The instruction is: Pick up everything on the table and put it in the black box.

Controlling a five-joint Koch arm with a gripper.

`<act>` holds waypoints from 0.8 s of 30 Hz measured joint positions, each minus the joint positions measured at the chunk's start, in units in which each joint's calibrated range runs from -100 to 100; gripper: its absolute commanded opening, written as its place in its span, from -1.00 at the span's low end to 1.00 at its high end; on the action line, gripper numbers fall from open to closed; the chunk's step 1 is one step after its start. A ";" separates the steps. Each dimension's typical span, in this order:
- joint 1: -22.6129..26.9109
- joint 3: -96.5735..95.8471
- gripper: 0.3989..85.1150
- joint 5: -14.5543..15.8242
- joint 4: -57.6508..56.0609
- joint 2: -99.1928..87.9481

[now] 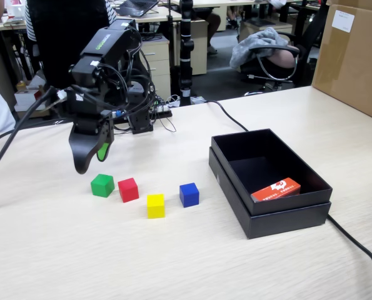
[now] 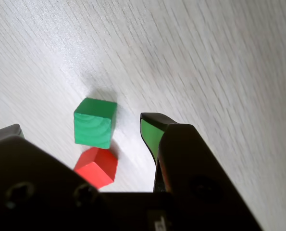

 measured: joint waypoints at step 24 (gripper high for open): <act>1.12 5.29 -0.41 -0.78 0.00 17.22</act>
